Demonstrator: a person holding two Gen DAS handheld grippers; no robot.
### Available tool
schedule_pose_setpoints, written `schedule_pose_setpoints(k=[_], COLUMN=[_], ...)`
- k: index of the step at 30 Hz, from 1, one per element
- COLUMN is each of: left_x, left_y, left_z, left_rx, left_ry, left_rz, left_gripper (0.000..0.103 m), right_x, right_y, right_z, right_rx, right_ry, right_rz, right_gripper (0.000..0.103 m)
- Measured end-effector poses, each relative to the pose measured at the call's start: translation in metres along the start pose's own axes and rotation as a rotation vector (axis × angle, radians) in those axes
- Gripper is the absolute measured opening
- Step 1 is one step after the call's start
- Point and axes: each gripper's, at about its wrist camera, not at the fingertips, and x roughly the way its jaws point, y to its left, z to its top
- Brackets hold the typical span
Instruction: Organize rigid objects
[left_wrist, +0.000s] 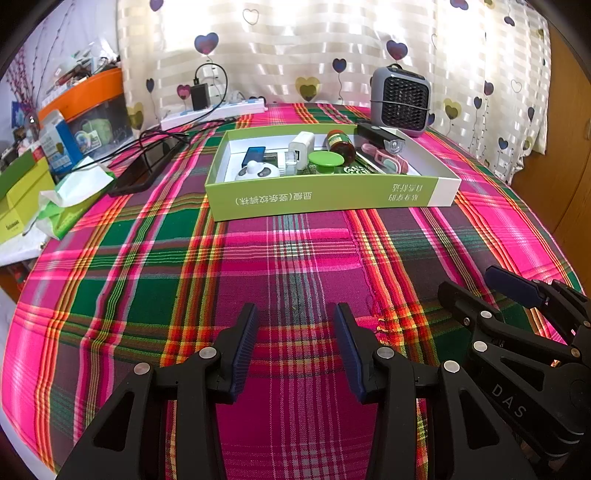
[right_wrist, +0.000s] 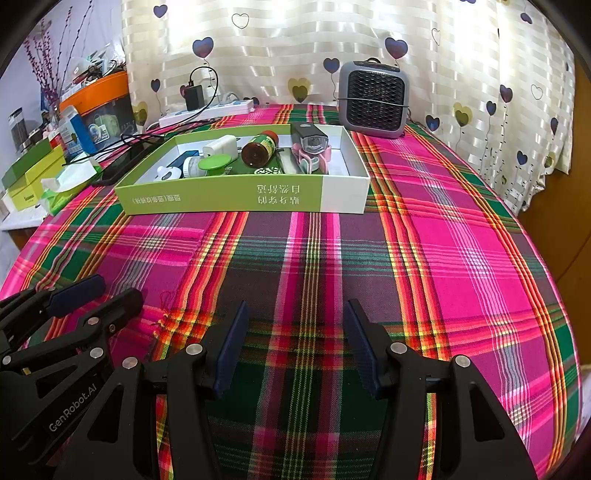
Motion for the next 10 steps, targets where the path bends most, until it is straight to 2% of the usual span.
schedule_pose_setpoints(k=[10], left_x=[0.0001], left_y=[-0.0003], left_z=[-0.0004], left_rx=[0.001], left_ry=[0.001], left_rz=[0.001], left_gripper=[0.041], right_x=[-0.0001], right_y=[0.0], right_z=[-0.0002], right_rx=[0.0], right_ry=[0.0], right_rz=[0.0], right_gripper=[0.054])
